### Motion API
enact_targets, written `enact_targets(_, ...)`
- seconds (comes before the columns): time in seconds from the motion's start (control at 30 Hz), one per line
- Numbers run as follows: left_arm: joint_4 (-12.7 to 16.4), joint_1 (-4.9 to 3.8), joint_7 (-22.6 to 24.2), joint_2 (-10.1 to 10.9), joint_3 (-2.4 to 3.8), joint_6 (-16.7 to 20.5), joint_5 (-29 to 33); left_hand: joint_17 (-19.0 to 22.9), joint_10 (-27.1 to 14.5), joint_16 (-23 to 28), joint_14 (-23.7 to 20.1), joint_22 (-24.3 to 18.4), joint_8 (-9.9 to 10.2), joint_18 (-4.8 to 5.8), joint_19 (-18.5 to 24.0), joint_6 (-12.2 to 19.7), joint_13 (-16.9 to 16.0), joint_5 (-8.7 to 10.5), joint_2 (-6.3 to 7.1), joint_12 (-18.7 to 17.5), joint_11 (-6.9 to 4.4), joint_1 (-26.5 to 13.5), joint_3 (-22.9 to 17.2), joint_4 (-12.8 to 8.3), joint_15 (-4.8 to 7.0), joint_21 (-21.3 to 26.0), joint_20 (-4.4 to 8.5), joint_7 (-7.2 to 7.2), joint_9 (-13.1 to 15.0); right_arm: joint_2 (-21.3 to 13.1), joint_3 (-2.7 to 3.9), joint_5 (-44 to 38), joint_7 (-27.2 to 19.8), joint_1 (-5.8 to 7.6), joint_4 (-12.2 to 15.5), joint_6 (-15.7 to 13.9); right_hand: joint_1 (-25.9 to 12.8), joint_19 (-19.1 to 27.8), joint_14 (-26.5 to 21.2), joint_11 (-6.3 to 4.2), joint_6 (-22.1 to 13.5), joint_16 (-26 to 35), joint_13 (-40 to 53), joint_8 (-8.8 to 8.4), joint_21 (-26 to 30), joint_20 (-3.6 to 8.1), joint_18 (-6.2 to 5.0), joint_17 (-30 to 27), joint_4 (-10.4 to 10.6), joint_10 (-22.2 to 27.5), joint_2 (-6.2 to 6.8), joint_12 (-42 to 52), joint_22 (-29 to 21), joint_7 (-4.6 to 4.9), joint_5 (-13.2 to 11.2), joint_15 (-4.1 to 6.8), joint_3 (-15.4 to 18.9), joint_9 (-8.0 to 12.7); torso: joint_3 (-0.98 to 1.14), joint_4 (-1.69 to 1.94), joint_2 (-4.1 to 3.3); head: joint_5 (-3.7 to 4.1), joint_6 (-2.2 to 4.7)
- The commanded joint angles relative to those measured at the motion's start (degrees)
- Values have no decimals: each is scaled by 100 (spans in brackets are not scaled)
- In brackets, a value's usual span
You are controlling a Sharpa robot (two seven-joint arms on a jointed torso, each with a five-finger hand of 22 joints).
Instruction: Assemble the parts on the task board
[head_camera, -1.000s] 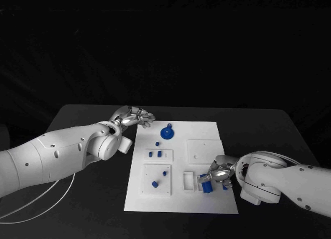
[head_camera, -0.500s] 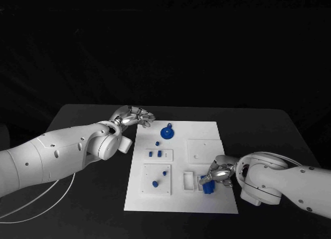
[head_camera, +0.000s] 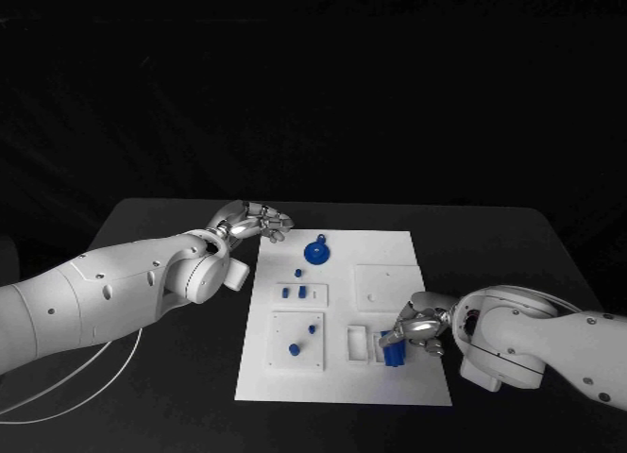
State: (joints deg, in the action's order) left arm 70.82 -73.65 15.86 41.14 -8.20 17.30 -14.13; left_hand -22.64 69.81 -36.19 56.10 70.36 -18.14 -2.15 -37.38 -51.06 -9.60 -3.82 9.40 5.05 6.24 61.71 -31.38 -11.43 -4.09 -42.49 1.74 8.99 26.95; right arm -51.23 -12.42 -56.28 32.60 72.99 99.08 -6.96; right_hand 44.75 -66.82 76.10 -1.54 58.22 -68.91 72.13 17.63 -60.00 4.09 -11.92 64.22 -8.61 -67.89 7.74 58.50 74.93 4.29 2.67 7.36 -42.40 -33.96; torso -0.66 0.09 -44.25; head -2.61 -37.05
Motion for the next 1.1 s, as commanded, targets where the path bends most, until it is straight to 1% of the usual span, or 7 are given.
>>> enact_targets(0.03, 8, -2, 70, -11, 3, -60, 36, -6, 27, 23, 41, 6, -40, -53, -2, 42, 10, 16, -43, -30, 10, -3, 32, -16, -10, 39, -23, -14, -6, 14, 2, 439, 8, 0, 43, -8, -59, -33, 11, -12, 83, -39, 8, 15, -21, -22, -308, -8, 3, -47, 10, 6, 105, 42, 14, 33, -16, -16, -5, 1, 1, 7, 6)
enact_targets(0.23, 3, -3, 67, -9, 3, -55, 36, -10, 27, 26, 42, 7, -41, -53, -4, 42, 11, 13, -49, -30, 10, -3, 33, -15, -10, 41, -23, -15, -7, 91, 5, 687, 7, 5, 25, -52, -82, -38, 13, -14, 94, -43, 15, 13, -29, -20, -308, -7, 2, -58, 7, 15, 105, 40, 14, 35, -15, -12, -5, 8, -3, 9, 15)
enact_targets(0.37, 2, -3, 65, -9, 3, -57, 36, -12, 27, 28, 42, 8, -41, -53, -4, 41, 11, 12, -52, -31, 10, -2, 33, -14, -10, 42, -23, -15, -8, 234, 5, 703, 14, 6, -47, -70, -106, -42, 14, -16, 103, -47, 18, 10, -35, -18, -308, -7, 1, -64, 5, 17, 105, 38, 14, 36, -11, -9, -6, 5, -1, 11, 11)
enact_targets(0.5, 13, -3, 65, -14, 3, -68, 36, -14, 27, 30, 43, 8, -41, -53, -4, 41, 12, 11, -53, -31, 10, -2, 34, -14, -10, 43, -24, -15, -8, 352, 5, 465, 33, 8, -137, -137, -140, -46, 14, -18, 111, -51, 21, 6, -43, -16, -308, -6, 5, -69, 4, 18, 105, 37, 14, 38, -4, -4, -12, 5, -3, 11, 12)
enact_targets(0.6, 10, -3, 62, -17, 3, -64, 36, -16, 27, 31, 43, 8, -42, -52, -5, 41, 12, 11, -54, -31, 10, -1, 35, -14, -10, 44, -24, -15, -8, 433, 4, 233, 38, 9, -188, -166, -166, -51, 14, -19, 118, -54, 24, 3, -50, -14, -308, -6, 11, -74, 6, 19, 105, 36, 14, 39, 1, -1, -10, 10, -5, 2, 8)
enact_targets(0.83, 11, -4, 61, -18, 3, -72, 36, -19, 26, 34, 43, 9, -42, -52, -5, 41, 13, 10, -55, -31, 10, -1, 36, -14, -11, 45, -24, -15, -9, 606, 3, 250, 35, 8, -269, -179, -176, -53, 14, -20, 122, -56, 24, 1, -54, -12, -308, -6, 11, -76, 9, 18, 105, 35, 14, 39, 2, 1, -8, 6, -6, -11, -4)
enact_targets(1.1, 12, -4, 61, -21, 3, -72, 36, -22, 26, 36, 43, 10, -43, -52, -5, 41, 13, 10, -55, -31, 10, -2, 38, -14, -11, 47, -24, -15, -10, 678, 3, 249, 37, 8, -337, -166, -188, -56, 14, -21, 124, -58, 26, -1, -58, -10, -308, -5, 14, -79, 11, 18, 105, 34, 14, 40, 2, 3, -8, 2, -4, -19, -7)
